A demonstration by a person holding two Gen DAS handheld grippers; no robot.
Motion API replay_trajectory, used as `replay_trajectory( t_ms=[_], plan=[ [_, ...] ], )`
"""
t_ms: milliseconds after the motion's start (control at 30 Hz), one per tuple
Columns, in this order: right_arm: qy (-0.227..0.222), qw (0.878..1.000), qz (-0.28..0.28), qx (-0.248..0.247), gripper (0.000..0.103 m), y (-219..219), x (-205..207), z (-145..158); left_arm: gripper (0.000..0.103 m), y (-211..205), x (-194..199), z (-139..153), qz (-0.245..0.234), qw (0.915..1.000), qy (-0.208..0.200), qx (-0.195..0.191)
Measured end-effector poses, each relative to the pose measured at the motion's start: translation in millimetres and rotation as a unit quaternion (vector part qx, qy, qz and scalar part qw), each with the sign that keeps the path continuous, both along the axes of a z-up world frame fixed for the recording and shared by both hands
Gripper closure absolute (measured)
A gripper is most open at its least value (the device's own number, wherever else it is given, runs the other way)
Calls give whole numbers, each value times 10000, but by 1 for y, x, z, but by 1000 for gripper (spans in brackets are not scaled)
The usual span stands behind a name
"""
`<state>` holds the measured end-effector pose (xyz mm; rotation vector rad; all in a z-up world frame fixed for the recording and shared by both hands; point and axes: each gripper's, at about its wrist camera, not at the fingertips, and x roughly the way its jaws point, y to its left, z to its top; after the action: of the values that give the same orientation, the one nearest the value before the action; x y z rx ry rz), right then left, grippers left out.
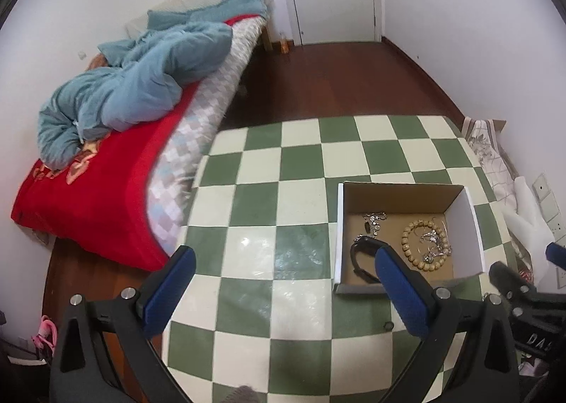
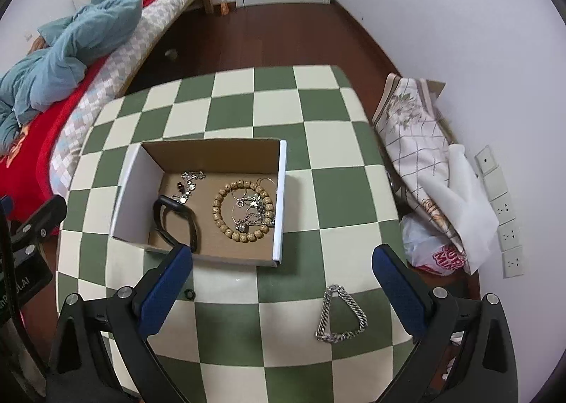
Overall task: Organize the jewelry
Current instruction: 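Lift both tools out and move the right tool toward the silver curb chain, then lower the right tool around the silver curb-chain bracelet and close it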
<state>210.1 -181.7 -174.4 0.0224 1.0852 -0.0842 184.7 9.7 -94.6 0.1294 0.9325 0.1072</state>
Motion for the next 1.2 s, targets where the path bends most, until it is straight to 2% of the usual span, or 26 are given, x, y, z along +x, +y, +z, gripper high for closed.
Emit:
replay_trajectory(
  t_ms=[233, 400, 467, 567, 667, 900, 1033, 1200],
  plan=[
    [-444, 9990, -30, 17, 0, 1, -38, 33, 0, 1, -38, 28, -33, 9994, -340, -48],
    [-750, 9971, -11, 85, 0, 5, -63, 56, 0, 4, -60, 43, 154, 9986, -507, -77],
    [-859, 9962, -8, 158, 0, 5, -75, 63, 0, 4, -70, 45, 224, 9980, -579, -76],
    [-860, 9960, -115, 225, 0, -2, -90, 63, 0, 6, -81, 39, 362, 9973, -569, -285],
    [-723, 9966, -344, 180, 0, -18, -100, 49, 0, 2, -84, 21, 429, 9977, -472, -231],
    [-39, 9953, -964, -53, 1, -70, -105, -24, 0, -24, -70, -50, 264, 9990, 358, 104],
    [158, 9939, -1082, -128, 1, -86, -101, -54, 0, -32, -63, -75, 204, 9976, 644, 160],
    [266, 9923, -1211, -50, 1, -98, -93, -76, 0, -40, -52, -96, 135, 9960, 859, 224]
  ],
)
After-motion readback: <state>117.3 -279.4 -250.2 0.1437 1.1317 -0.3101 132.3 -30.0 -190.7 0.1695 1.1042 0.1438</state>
